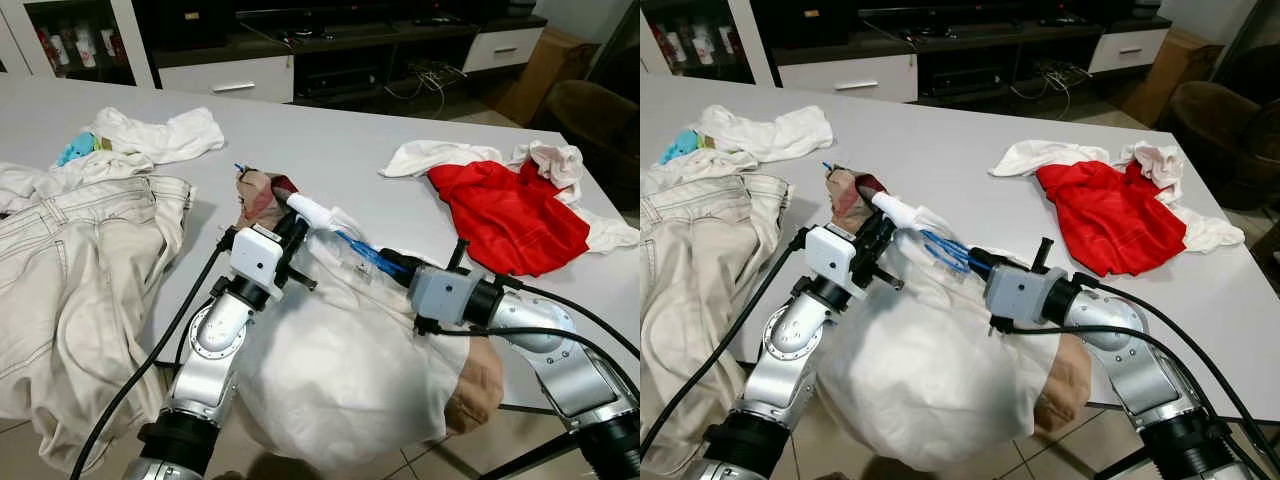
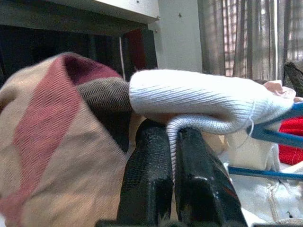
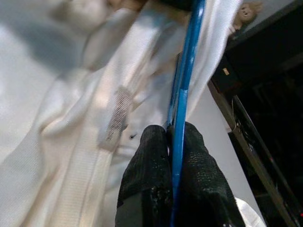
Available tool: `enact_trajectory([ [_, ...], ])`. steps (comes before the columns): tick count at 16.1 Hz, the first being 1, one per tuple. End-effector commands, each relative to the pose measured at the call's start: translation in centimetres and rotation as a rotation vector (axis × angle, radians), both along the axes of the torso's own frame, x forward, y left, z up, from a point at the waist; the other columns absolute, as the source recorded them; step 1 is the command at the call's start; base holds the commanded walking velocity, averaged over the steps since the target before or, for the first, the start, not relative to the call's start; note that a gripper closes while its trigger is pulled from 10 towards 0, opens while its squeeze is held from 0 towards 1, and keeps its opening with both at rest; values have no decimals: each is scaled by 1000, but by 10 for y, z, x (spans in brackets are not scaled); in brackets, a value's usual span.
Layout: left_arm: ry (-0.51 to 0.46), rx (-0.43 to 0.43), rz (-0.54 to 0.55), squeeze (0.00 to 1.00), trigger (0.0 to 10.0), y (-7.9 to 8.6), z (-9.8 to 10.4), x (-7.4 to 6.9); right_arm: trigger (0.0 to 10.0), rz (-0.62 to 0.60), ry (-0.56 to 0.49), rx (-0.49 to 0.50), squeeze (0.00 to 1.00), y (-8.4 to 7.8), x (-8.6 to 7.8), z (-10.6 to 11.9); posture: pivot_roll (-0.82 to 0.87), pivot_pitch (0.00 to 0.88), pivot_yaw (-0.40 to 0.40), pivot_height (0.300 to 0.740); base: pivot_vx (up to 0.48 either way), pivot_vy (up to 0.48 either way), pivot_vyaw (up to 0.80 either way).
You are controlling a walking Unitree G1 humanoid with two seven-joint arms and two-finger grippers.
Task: Hang hanger
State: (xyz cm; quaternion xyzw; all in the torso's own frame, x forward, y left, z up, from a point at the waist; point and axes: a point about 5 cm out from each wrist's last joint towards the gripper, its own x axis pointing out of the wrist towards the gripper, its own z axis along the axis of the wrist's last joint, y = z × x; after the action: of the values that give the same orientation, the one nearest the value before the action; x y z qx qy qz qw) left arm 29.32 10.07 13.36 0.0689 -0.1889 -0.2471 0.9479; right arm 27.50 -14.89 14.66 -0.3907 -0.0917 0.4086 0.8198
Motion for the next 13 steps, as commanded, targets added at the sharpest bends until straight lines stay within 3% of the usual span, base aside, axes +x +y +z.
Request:
enact_trajectory([
  [1, -8, 8, -21, 0, 0, -6, 1, -1, 10000, -16, -18, 38, 0, -1, 2, 13, -24, 0, -40, 740, 0, 0, 0],
  [3, -7, 7, -25, 0, 0, -8, 2, -1, 10000, -38, -20, 59, 0, -2, 3, 19, -26, 0, -39, 740, 0, 0, 0],
  [4, -8, 7, -27, 0, 0, -8, 2, 0, 10000, -42, -19, 111, 906, -3, 3, 23, -32, 0, -37, 740, 0, 0, 0],
  [5, -8, 6, -30, 0, 0, -9, 2, 0, 10000, -36, 4, 138, 1000, -3, 1, 25, -32, 0, -37, 740, 0, 0, 0],
  [7, -9, 6, -31, 0, 0, -9, 2, 1, 10000, -56, 0, 127, 1000, 0, 3, 25, -32, 0, -37, 740, 0, 0, 0],
  [8, -9, 5, -32, 0, 0, -9, 3, 1, 10000, -70, 0, 118, 384, 3, 5, 25, -34, 0, -38, 740, 0, 0, 0],
  [9, -8, 4, -32, 0, 0, -10, 3, 1, 10000, -72, 4, 123, 0, 6, 6, 25, -34, 0, -38, 740, 0, 0, 0],
  [13, -7, 2, -26, 0, 0, -9, 2, -1, 10000, -101, 3, 156, 0, 7, 11, 30, -22, 0, -47, 740, 0, 0, 0],
])
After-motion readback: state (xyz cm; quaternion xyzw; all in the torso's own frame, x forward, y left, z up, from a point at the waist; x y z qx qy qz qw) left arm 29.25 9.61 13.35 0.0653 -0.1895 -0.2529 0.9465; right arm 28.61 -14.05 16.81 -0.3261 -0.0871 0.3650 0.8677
